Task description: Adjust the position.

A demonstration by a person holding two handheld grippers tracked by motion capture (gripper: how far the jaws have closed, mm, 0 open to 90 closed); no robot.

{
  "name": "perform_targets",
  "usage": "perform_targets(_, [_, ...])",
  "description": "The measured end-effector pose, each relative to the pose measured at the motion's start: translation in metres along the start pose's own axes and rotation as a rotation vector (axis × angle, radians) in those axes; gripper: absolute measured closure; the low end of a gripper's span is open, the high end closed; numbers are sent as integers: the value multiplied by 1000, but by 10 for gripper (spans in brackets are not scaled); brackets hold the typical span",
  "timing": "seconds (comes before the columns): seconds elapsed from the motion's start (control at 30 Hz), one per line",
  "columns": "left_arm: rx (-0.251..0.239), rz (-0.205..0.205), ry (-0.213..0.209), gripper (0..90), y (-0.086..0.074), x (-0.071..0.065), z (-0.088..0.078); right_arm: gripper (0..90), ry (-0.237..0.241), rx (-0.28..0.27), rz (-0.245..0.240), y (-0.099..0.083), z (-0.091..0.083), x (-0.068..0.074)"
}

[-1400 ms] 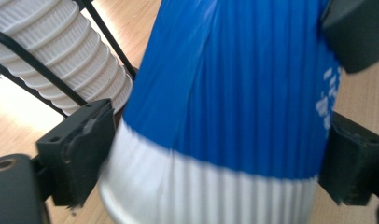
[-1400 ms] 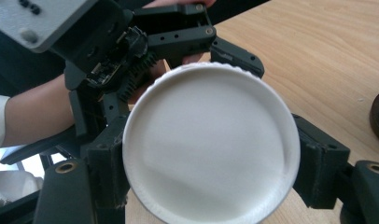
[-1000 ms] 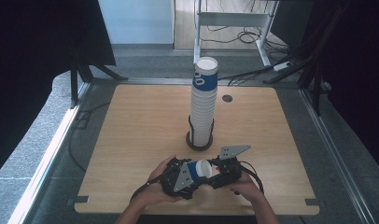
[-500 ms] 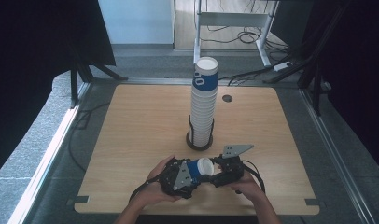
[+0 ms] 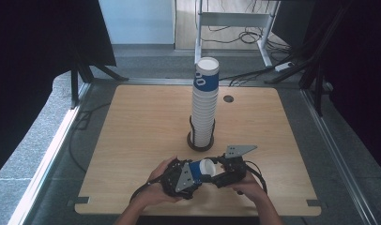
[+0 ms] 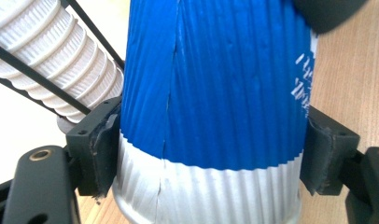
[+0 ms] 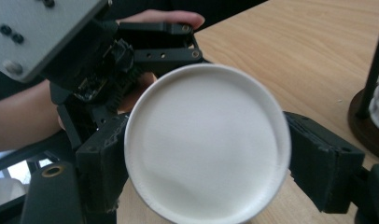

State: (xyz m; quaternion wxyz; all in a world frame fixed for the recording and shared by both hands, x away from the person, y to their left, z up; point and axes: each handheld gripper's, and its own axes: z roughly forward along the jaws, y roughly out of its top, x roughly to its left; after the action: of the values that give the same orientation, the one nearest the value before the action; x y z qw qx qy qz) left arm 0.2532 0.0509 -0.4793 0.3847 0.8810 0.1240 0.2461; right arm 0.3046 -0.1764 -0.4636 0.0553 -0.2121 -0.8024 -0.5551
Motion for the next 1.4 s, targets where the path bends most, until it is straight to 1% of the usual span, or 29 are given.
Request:
perform_targets(0.13, [-7,-4,2,203,-1,1,1,202,-4,-11,3,1,-3,0])
perform_targets(0.4, [-22,2,8,204,-1,2,-1,200,1,-6,-5,2,-2,1])
perform_targets(0.57, [-22,2,21,204,-2,5,-2,200,-10,-31,-3,5,-11,2])
perform_targets(0.67, [-15,7,31,203,-2,7,-4,200,-16,-38,-13,8,-18,3])
perform_targets(0.73, [-16,6,35,203,-2,10,-5,200,-27,-32,-22,9,-21,4])
perform_targets(0.77, [-16,7,38,203,-2,11,-5,200,-43,-20,-31,11,-24,4])
perform_targets(0.8, [-12,12,41,203,-2,12,-5,200,-43,-20,-31,11,-24,4])
perform_targets(0.87, [-1,23,46,203,-1,14,-5,200,-61,3,-42,12,-27,5])
perform_targets(0.93, [5,37,50,203,1,15,-5,201,-85,44,-52,14,-30,5])
perform_targets(0.97, [10,49,52,203,2,15,-5,201,-107,88,-67,17,-32,6])
perform_targets(1.0, [13,58,55,203,3,16,-5,201,-107,88,-67,17,-32,6])
perform_targets(1.07, [24,73,58,203,5,17,-4,201,-128,143,-99,23,-33,8])
perform_targets(1.1, [28,79,60,203,5,17,-3,201,-141,188,-123,29,-35,8])
perform_targets(1.13, [35,86,62,203,5,18,-3,201,-141,188,-123,29,-35,8])
perform_targets(1.17, [40,90,63,203,6,18,-3,200,-148,210,-133,32,-36,8])
perform_targets(1.27, [55,105,68,203,6,17,-1,200,-164,279,-149,39,-35,7])
perform_targets(1.3, [61,115,69,203,6,17,0,200,-170,322,-161,43,-32,7])
perform_targets(1.33, [61,115,69,204,6,17,0,200,-170,322,-161,43,-32,7])
perform_targets(1.4, [61,120,70,203,7,16,1,200,-167,351,-170,46,-28,8])
